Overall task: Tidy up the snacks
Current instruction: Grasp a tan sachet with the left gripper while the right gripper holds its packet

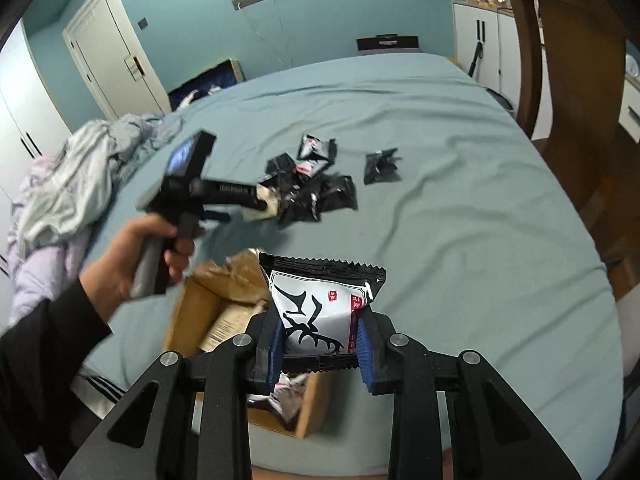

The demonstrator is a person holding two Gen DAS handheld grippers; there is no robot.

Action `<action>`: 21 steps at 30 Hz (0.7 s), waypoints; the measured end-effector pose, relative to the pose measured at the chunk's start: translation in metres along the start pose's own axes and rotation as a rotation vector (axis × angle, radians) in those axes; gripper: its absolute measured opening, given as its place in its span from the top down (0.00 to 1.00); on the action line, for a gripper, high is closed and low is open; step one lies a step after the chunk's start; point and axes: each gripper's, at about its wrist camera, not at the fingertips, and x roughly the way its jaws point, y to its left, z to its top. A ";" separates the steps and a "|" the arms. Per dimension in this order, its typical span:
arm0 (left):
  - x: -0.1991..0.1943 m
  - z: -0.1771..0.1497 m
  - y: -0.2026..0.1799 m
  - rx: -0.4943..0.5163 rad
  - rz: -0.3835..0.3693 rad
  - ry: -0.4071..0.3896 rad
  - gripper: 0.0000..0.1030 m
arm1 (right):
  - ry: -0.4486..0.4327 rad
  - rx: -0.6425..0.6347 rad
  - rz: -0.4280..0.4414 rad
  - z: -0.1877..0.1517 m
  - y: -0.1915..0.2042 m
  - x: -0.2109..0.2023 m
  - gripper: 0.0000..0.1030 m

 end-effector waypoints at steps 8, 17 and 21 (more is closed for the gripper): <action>-0.039 -0.016 -0.009 0.005 -0.019 -0.079 0.96 | 0.022 -0.052 -0.023 0.010 0.013 0.010 0.72; -0.139 -0.084 -0.038 0.225 0.173 -0.324 0.99 | 0.000 -0.061 -0.090 0.007 0.019 0.014 0.72; -0.183 -0.130 -0.033 0.272 0.127 -0.415 0.99 | 0.007 -0.043 -0.081 0.003 0.018 0.015 0.72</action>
